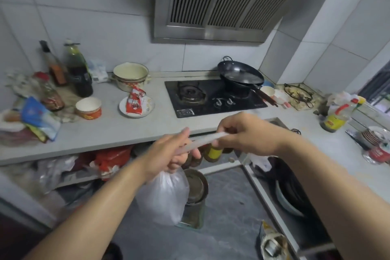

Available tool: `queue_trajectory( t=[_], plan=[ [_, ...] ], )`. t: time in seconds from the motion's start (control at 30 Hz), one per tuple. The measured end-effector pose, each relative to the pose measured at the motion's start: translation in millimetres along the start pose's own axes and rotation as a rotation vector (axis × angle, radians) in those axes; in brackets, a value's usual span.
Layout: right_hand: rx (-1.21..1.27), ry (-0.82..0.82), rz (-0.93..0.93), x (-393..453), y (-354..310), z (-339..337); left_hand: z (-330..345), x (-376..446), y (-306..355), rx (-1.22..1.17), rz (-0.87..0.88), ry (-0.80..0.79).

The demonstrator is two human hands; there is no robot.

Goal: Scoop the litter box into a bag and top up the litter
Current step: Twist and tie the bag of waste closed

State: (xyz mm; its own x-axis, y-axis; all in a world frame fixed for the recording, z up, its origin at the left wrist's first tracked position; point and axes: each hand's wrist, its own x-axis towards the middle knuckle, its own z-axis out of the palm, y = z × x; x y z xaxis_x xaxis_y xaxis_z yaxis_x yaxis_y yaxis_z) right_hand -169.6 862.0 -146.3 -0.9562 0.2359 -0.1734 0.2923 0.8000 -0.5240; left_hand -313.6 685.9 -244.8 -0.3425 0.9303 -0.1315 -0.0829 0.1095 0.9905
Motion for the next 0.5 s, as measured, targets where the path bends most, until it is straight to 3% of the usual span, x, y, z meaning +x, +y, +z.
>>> queue_trajectory(
  t=[0.1, 0.23, 0.37, 0.5],
  plan=[
    [-0.046, -0.020, -0.091, 12, -23, -21, -21, -3, 10, -0.069, -0.040, 0.033],
    [-0.031, 0.071, -0.208, 34, -49, -33, -28, 0, 28, -0.035, -0.085, -0.005],
    [0.111, 0.134, -0.250, 54, -61, -33, -24, -6, 50, 0.048, 0.047, 0.030],
    [0.221, 0.147, -0.299, 68, -57, -30, -15, -15, 66, 0.040, 0.277, 0.273]
  ],
)
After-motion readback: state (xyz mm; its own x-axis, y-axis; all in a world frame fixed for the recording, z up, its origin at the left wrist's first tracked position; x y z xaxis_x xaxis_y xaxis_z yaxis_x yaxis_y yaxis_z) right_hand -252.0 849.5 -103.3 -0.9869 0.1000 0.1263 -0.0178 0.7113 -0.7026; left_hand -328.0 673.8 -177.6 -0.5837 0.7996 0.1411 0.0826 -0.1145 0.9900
